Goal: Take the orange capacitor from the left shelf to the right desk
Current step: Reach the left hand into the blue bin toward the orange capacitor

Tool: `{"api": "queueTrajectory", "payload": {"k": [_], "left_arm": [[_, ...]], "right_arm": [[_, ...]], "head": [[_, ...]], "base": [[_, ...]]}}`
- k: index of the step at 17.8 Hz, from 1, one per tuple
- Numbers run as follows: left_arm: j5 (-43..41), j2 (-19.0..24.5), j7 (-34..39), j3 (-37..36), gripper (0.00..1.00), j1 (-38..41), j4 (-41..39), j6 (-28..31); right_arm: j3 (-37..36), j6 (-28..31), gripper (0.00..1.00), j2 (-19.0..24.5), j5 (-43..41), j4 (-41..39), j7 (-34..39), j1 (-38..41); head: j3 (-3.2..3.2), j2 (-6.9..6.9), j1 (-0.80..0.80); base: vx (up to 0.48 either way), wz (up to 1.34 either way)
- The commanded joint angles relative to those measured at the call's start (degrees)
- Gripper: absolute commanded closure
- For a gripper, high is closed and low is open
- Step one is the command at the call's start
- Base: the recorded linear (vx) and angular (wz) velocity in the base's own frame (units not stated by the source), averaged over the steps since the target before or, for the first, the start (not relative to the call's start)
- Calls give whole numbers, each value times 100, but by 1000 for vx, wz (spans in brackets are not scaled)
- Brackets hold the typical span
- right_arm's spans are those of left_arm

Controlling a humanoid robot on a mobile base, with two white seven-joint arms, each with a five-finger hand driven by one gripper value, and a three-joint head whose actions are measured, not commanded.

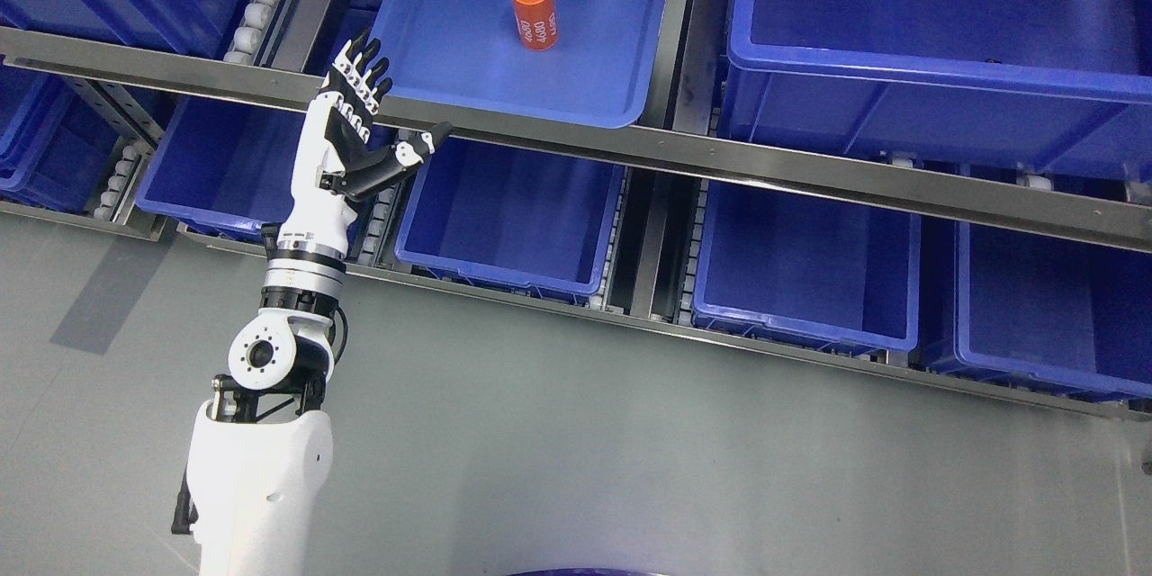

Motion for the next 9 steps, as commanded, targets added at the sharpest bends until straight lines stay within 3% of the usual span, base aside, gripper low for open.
{"api": "queueTrajectory", "payload": {"k": [1, 6, 9], "left_arm": [[1, 100, -3, 7, 0, -6, 15, 4], [-8, 100, 6, 243, 0, -102, 59, 13], [-8, 100, -21, 332, 0, -558, 689, 13]], "right_arm": [[-70, 3, 0, -100, 18, -100, 4, 114], [-70, 3, 0, -100, 18, -100, 4, 114], [-70, -6, 0, -100, 18, -100, 4, 114]], "head": [[0, 0, 0], [0, 0, 0], [0, 0, 0]], "base": [[0, 0], [0, 0], [0, 0]]}}
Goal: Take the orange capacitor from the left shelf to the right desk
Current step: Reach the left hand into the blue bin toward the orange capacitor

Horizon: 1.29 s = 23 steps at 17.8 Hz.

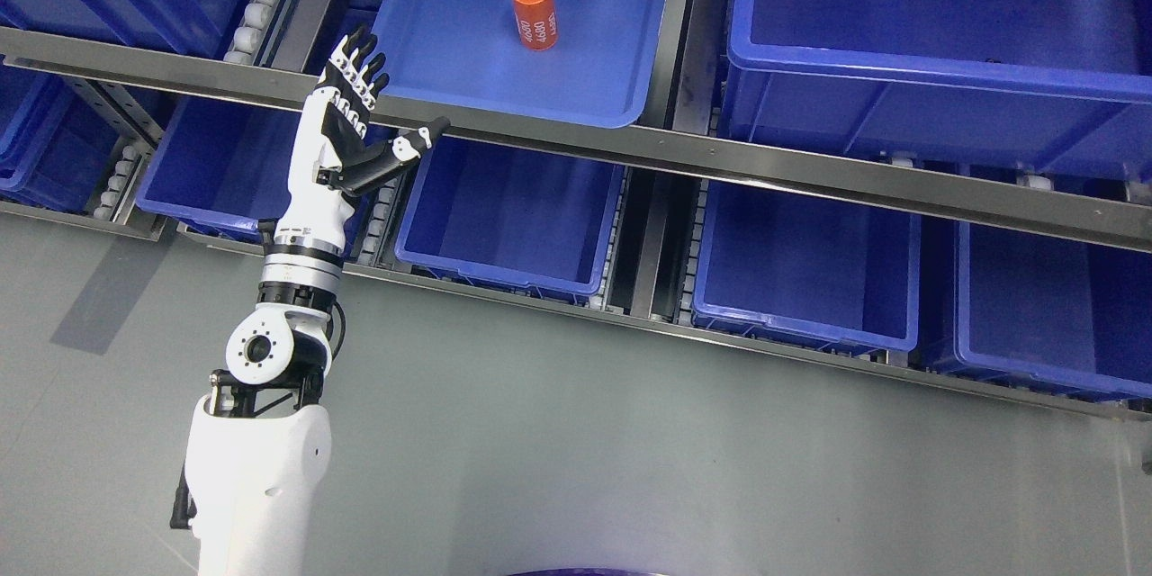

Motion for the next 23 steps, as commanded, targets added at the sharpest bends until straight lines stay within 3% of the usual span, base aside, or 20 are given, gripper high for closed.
{"api": "queueTrajectory", "payload": {"k": [1, 5, 9, 17, 23], "left_arm": [[-4, 100, -97, 289, 0, -689, 934, 0], [-275, 132, -817, 219, 0, -1683, 2260, -43], [-803, 100, -924, 210, 0, -2729, 3588, -61], [-936, 100, -1126, -695, 0, -3881, 5548, -52], [-1014, 100, -1100, -879, 0, -4392, 6815, -70]], "right_arm": [[-70, 7, 0, -100, 18, -100, 4, 114], [-70, 7, 0, -100, 18, -100, 4, 114], [-70, 7, 0, -100, 18, -100, 4, 114], [-70, -2, 0, -100, 18, -100, 4, 114], [-70, 7, 0, -100, 18, -100, 4, 114]], "head": [[0, 0, 0], [0, 0, 0], [0, 0, 0], [0, 0, 0], [0, 0, 0]], "base": [[0, 0], [0, 0], [0, 0], [0, 0], [0, 0]]}}
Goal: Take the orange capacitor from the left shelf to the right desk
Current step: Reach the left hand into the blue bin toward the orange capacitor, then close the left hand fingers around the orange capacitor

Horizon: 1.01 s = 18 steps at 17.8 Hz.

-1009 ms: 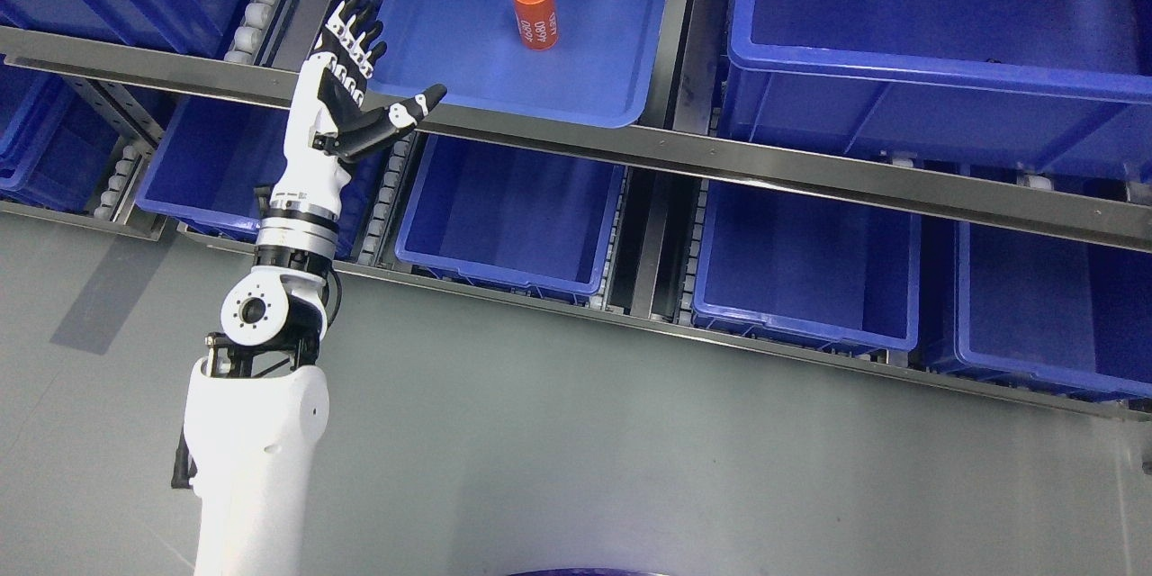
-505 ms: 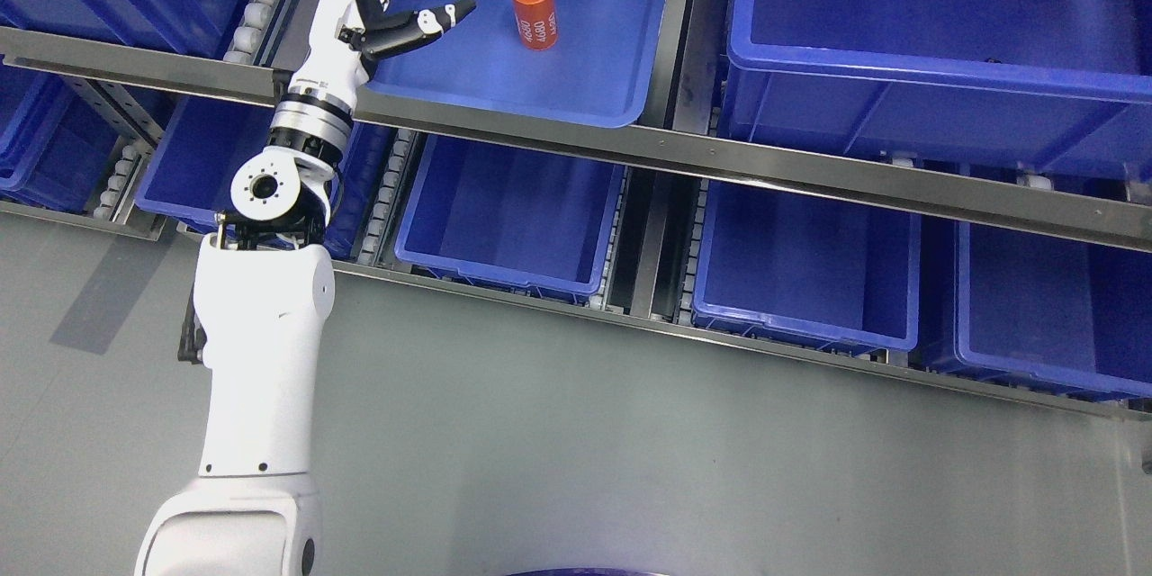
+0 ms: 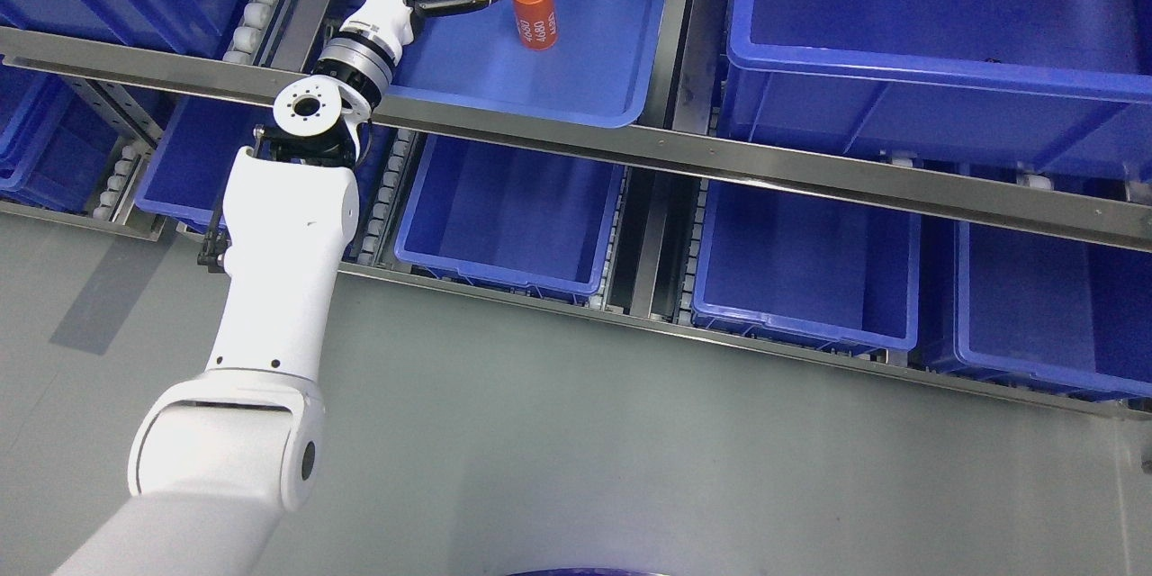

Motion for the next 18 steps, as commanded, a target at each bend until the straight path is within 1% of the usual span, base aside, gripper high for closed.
{"api": "queueTrajectory", "payload": {"k": [1, 4, 7, 12, 16, 18], "left_arm": [[-234, 100, 7, -600, 0, -487, 2226, -4], [-244, 100, 7, -847, 0, -487, 2280, -4], [-244, 100, 24, -891, 0, -583, 2280, -4], [-235, 100, 24, -882, 1, -917, 2280, -408], [-252, 100, 24, -900, 5, -935, 2280, -435], [-253, 100, 16, -909, 9, -926, 2306, -435]], "right_arm": [[-70, 5, 0, -100, 17, -100, 4, 115], [-70, 5, 0, -100, 17, -100, 4, 115], [-70, -4, 0, -100, 17, -100, 4, 115], [-70, 5, 0, -100, 17, -100, 4, 115], [-70, 5, 0, -100, 17, -100, 4, 115], [-70, 5, 0, -100, 17, -100, 4, 115]], "head": [[0, 0, 0], [0, 0, 0], [0, 0, 0], [0, 0, 0], [0, 0, 0], [0, 0, 0]], "base": [[0, 0], [0, 0], [0, 0], [0, 0], [0, 0], [0, 0]]}}
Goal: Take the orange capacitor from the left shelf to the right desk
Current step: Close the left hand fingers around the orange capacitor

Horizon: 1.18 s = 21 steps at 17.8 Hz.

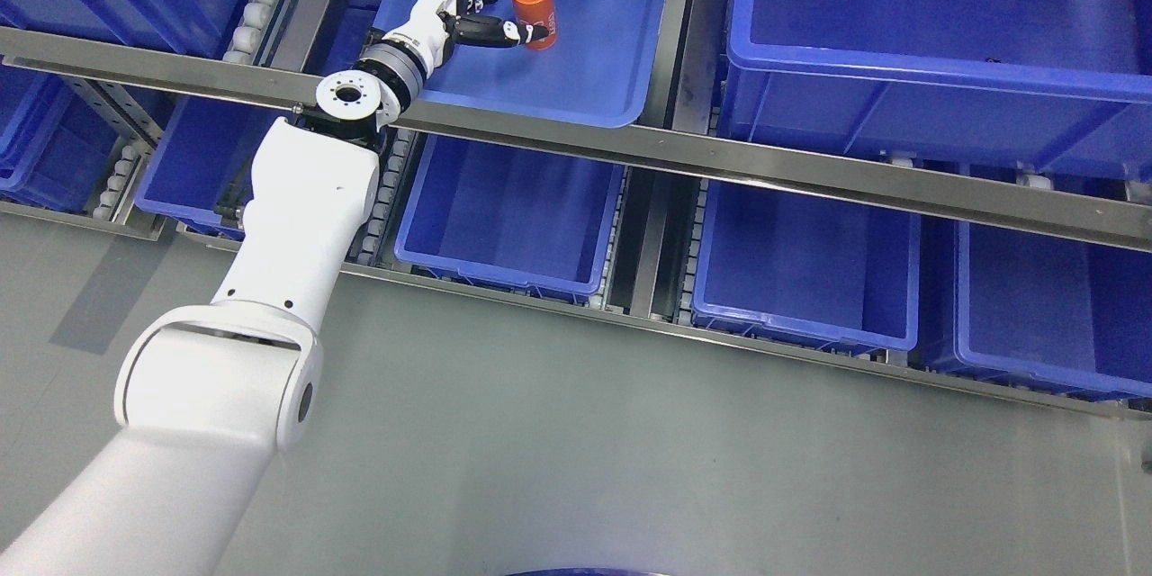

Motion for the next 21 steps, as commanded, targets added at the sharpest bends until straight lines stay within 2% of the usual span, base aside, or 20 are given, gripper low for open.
{"api": "queueTrajectory", "payload": {"k": [1, 5, 10, 21], "left_arm": [[-12, 100, -6, -147, 12, -80, 348, -15], [50, 100, -24, -147, 25, -80, 339, -42], [59, 100, -24, -138, 46, -54, 348, -543], [-21, 100, -24, -278, 43, -10, 541, -525]], "right_arm": [[-70, -10, 0, -100, 18, -100, 4, 114], [-70, -10, 0, -100, 18, -100, 4, 114], [-70, -10, 0, -100, 18, -100, 4, 114], [-70, -10, 0, -100, 18, -100, 4, 114]], "head": [[0, 0, 0], [0, 0, 0], [0, 0, 0], [0, 0, 0]], "base": [[0, 0], [0, 0], [0, 0], [0, 0]]}}
